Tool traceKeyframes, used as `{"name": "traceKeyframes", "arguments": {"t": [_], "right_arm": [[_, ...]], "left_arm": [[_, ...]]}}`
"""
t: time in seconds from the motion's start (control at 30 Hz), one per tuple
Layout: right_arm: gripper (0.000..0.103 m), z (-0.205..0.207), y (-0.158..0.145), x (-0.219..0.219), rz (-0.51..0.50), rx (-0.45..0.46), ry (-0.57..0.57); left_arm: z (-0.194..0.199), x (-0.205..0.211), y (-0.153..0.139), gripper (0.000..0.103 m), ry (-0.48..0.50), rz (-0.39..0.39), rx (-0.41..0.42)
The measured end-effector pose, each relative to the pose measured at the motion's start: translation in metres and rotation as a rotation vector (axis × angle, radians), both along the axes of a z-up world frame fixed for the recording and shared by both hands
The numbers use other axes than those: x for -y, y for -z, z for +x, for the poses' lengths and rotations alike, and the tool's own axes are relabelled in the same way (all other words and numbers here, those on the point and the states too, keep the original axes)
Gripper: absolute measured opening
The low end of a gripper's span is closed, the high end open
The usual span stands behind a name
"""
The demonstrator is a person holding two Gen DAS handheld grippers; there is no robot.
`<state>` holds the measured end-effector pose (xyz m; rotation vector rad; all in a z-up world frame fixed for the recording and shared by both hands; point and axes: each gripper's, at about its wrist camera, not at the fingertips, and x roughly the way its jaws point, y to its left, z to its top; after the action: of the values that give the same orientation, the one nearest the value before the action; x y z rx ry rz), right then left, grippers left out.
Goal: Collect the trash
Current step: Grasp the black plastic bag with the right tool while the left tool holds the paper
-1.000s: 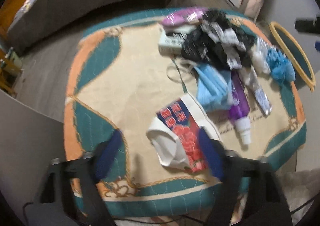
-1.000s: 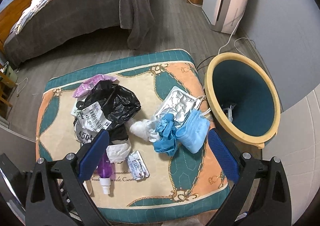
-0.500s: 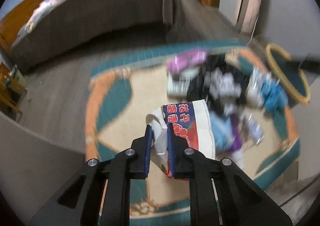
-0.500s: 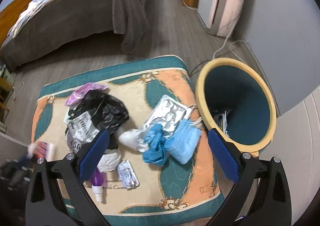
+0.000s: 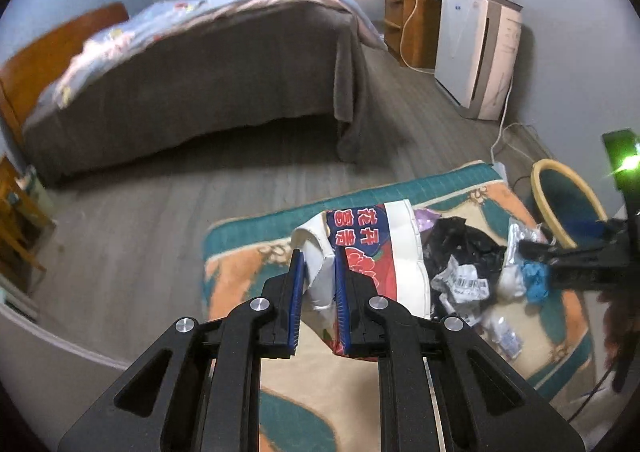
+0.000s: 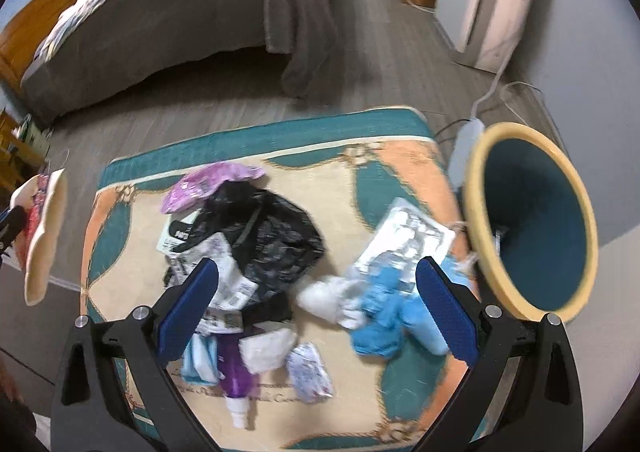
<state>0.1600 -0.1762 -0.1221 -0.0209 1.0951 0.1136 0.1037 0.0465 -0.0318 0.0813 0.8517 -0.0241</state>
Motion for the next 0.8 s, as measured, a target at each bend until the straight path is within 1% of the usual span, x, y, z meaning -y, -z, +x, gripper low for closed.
{"name": "traceKeyframes", "arguments": {"t": [0.1,0.23,0.37,0.5,0.57,0.6,0.63,0.67,0.7,0.73,0.8], "right_arm": [[0.097,0.008,0.012,-0.023,-0.003,-0.022,-0.039],[0.097,0.017,0.030,-0.054,0.013,-0.068,-0.069],[0.097,0.019,0.042,-0.076,0.027,-0.108,-0.093],[0.097,0.020,0.057,-0.091,-0.032,-0.143,-0.115],[0.097,0.020,0.064,-0.093,-0.042,-0.162,-0.120],[0.091,0.019,0.065,-0.094,-0.043,-0.165,-0.123],[0.076,0.018,0.066,-0.094,-0.048,-0.165,-0.128],[0.067,0.018,0.066,-0.094,-0.052,-0.166,-0.132],[0.055,0.017,0.065,-0.093,-0.049,-0.171,-0.133],[0.050,0.016,0.064,-0.092,-0.036,-0.174,-0.131],[0.047,0.013,0.057,-0.091,-0.017,-0.167,-0.132]], "left_arm": [[0.002,-0.003,0.000,0.016,0.023,0.045,0.018],[0.006,-0.011,0.001,0.016,0.028,0.014,0.013],[0.008,-0.013,0.003,0.016,0.048,0.034,0.015],[0.012,-0.021,0.004,0.016,0.047,-0.003,0.004],[0.014,-0.025,0.006,0.016,0.043,-0.016,-0.007],[0.014,-0.026,0.006,0.016,0.042,-0.018,-0.009],[0.015,-0.026,0.006,0.016,0.041,-0.020,-0.011],[0.015,-0.027,0.006,0.016,0.040,-0.021,-0.011],[0.015,-0.027,0.006,0.016,0.039,-0.022,-0.011],[0.015,-0.027,0.005,0.016,0.038,-0.023,-0.010],[0.016,-0.026,0.004,0.016,0.037,-0.026,-0.008]]}}
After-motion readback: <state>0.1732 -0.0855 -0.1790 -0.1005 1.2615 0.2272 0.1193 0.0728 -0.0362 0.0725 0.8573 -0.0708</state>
